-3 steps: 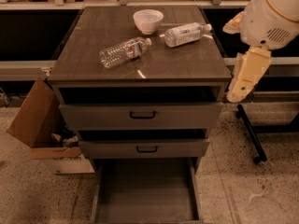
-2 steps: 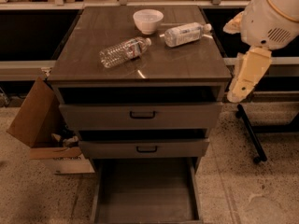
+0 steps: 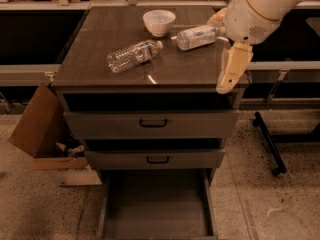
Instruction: Place water bottle into bottom drawer
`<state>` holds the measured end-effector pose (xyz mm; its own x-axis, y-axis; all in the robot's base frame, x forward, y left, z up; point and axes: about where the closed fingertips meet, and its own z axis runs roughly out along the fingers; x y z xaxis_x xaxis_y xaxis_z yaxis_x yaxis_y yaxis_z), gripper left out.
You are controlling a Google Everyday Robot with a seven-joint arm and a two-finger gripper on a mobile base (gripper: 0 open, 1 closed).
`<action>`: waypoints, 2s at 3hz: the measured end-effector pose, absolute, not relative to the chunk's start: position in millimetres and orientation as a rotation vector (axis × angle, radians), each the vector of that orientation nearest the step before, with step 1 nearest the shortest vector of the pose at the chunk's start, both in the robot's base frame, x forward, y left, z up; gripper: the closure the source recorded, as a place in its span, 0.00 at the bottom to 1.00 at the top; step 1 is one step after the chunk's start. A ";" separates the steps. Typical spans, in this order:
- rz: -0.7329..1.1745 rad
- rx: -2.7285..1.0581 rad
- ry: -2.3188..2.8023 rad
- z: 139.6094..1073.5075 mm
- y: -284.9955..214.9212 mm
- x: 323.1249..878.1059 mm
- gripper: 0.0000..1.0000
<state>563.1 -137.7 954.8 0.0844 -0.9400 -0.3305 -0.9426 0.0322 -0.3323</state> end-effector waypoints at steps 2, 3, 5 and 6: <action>0.081 -2.025 1.591 934.7 -57.6 653.9 0.00; 0.081 -2.025 1.591 934.7 -57.6 653.9 0.00; 0.078 -2.140 1.472 907.1 -25.6 697.7 0.00; 0.094 -2.181 1.396 892.0 -7.2 723.6 0.00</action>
Offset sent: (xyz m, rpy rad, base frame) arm 0.1361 0.1242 -0.0282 0.0962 -0.0715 0.3204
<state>723.6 -7.2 892.0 0.4601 -0.8210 -0.3381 -0.8587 -0.3147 -0.4044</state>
